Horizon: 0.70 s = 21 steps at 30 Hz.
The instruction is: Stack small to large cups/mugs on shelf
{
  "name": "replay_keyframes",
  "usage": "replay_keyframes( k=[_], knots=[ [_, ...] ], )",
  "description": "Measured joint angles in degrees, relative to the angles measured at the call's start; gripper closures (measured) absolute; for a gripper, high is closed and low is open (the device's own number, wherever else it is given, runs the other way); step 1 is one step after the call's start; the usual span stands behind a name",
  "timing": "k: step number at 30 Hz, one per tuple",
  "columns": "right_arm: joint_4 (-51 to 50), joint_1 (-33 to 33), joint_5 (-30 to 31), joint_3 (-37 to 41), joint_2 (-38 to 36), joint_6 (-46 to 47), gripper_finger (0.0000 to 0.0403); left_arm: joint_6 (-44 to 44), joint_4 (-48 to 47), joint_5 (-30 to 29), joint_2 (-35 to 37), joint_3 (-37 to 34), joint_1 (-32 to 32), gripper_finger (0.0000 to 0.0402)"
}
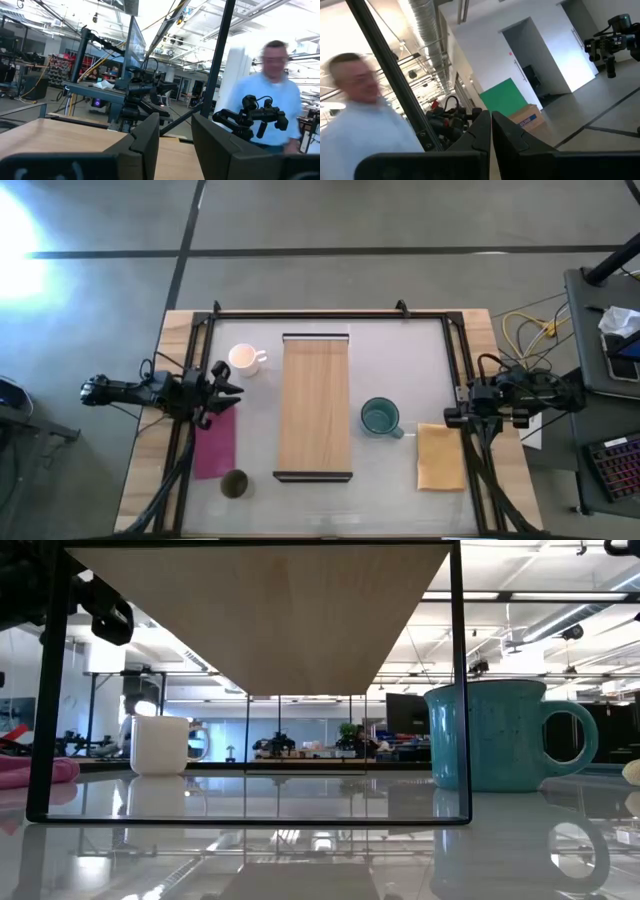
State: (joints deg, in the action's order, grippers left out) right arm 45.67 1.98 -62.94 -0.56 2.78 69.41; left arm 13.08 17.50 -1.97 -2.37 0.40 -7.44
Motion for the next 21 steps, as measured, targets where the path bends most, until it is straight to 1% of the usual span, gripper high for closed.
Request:
replay_keyframes(
  k=[7, 8, 10, 12, 17, 18, 21],
  knots=[
    [0.0, 0.0, 0.3, 0.0, 0.0, 0.0, 0.0394, 0.0, 0.0, 0.0, 0.0, 0.0, 0.0, 0.0301],
    [0.0, 0.0, 1.7, 0.0, 0.0, -0.4, 0.0394, 0.0, 0.0, 0.0, 0.0, 0.0, 0.0, 0.0301],
    [0.0, -0.1, 5.5, -0.1, 0.0, -3.7, 0.0394, 0.0, 0.0, 0.0, 0.0, 0.0, 0.0, 0.0301],
    [0.0, -0.2, 8.1, -0.1, 0.0, -6.9, 0.0394, 0.0, 0.0, 0.0, 0.0, 0.0, 0.0, 0.0301],
    [0.0, -0.1, 12.0, -0.1, 0.0, -8.7, 0.0394, 0.0, 0.0, 0.0, 0.0, 0.0, 0.0, 0.0301],
    [0.0, -0.1, 15.4, -0.1, 0.0, -8.5, 0.0394, 0.0, 0.0, 0.0, 0.0, 0.0, 0.0, 0.0301],
    [-0.4, -0.1, 29.0, -0.2, 0.0, -4.5, 0.0394, 0.0, 0.0, 0.0, 0.0, 0.0, 0.0, 0.0301]
  ],
)
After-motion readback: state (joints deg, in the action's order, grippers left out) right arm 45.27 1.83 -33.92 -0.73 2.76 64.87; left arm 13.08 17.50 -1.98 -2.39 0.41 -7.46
